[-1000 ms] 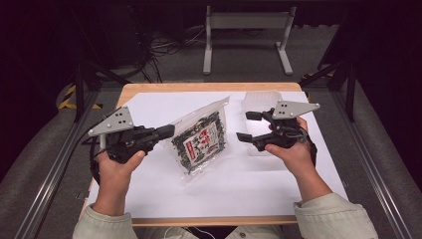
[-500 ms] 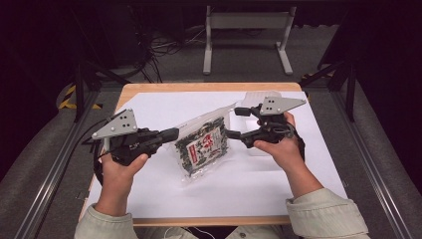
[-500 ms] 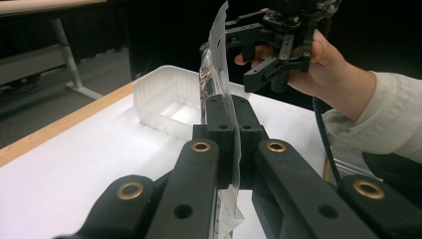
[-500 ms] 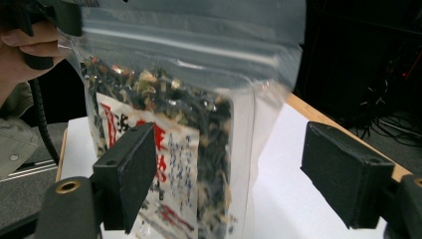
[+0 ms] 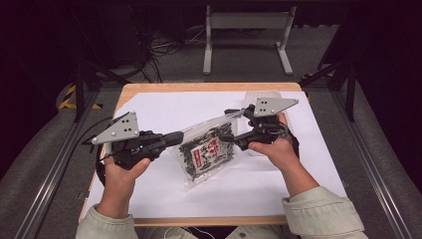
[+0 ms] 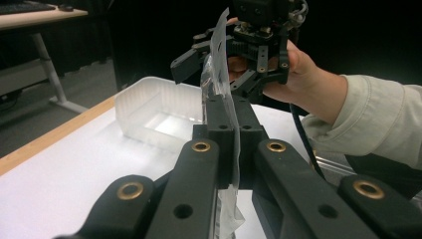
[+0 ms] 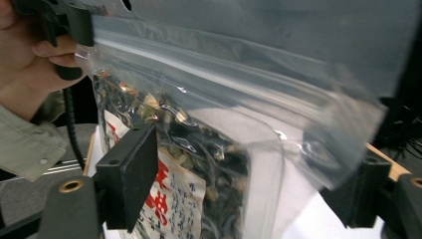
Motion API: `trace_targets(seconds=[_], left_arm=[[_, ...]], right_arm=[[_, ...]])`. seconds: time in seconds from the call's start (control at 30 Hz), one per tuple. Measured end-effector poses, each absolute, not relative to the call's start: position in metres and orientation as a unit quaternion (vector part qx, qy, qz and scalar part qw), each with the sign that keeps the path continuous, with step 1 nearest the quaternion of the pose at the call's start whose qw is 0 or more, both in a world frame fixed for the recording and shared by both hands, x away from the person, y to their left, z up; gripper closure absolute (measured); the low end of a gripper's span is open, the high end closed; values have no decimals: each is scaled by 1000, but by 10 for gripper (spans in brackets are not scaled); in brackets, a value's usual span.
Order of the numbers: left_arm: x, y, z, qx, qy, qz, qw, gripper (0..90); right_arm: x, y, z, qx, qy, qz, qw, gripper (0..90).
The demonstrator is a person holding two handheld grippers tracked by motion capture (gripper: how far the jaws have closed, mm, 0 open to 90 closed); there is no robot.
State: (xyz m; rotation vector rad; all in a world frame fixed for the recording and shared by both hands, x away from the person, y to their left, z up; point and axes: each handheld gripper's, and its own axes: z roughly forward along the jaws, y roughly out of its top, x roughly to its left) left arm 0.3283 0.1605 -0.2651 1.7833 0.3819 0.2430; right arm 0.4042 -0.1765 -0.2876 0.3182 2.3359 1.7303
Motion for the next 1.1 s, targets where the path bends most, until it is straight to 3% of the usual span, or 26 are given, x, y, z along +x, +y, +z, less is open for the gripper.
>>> trace_targets(seconds=[0.13,0.17,0.53,0.83,0.9,1.1], left_arm=[[328,160,-265,770,161,108,608,899],[328,161,-265,769,162,110,609,899],[328,166,-265,757,182,121,616,898],[331,169,-267,752,198,130,615,896],[332,171,-267,750,202,129,616,891],[336,174,-269,747,209,126,618,769]], right_arm=[[403,-175,-286,93,795,590,106,317],[401,-175,-284,79,798,588,103,409],[393,-178,-279,48,806,584,88,652],[389,-177,-278,36,810,579,85,702],[389,-178,-278,29,809,583,70,751],[387,-177,-277,21,809,583,68,769]])
